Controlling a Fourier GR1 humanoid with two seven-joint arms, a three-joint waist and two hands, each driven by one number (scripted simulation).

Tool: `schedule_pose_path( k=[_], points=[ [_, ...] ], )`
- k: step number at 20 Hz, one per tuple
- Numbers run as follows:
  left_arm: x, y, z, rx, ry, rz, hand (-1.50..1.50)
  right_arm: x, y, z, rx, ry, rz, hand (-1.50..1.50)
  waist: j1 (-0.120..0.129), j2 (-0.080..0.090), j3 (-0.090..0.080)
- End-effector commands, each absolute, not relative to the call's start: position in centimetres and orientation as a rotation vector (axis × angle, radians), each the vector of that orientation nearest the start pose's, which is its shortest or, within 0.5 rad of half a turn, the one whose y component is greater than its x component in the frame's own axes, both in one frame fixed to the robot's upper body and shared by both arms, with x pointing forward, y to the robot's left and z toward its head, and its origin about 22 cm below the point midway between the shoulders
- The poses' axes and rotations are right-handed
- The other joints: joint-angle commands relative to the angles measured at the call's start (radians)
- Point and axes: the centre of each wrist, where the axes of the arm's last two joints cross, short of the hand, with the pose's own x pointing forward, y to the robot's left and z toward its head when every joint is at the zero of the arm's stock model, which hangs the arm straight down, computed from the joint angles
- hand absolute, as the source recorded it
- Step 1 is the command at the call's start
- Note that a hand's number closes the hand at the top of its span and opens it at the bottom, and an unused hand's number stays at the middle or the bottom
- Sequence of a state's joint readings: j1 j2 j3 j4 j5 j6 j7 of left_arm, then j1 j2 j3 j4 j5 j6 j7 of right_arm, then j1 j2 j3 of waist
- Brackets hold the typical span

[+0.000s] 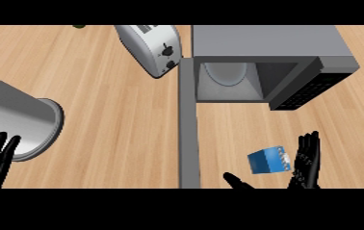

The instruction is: Pick up the milk, place it into the microwave and close the microwave

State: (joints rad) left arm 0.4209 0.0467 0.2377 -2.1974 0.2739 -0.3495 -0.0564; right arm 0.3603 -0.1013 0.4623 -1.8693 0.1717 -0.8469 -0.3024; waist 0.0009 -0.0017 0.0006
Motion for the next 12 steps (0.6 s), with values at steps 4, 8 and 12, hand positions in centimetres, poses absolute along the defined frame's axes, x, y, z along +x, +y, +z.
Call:
schedule_pose_path(
  k=[4, 8, 12],
  points=[
    [11.8, 30.4, 8.0, -0.047, -1.94, -0.022, -1.5, 13.1, -21.6, -1.6, -0.62, -1.82, -0.224, -1.5, -0.002, 0.0, 0.0],
    [12.4, 30.8, 7.6, -0.031, -1.911, -0.015, -1.5, 11.7, -21.2, -4.5, -0.609, -1.795, -0.182, -1.5, -0.003, 0.0, 0.0],
    [10.1, 30.2, 7.6, -0.027, -1.923, -0.01, -1.5, 14.2, -21.6, -5.9, -0.579, -1.762, -0.197, -1.5, 0.006, 0.0, 0.0]
  ],
)
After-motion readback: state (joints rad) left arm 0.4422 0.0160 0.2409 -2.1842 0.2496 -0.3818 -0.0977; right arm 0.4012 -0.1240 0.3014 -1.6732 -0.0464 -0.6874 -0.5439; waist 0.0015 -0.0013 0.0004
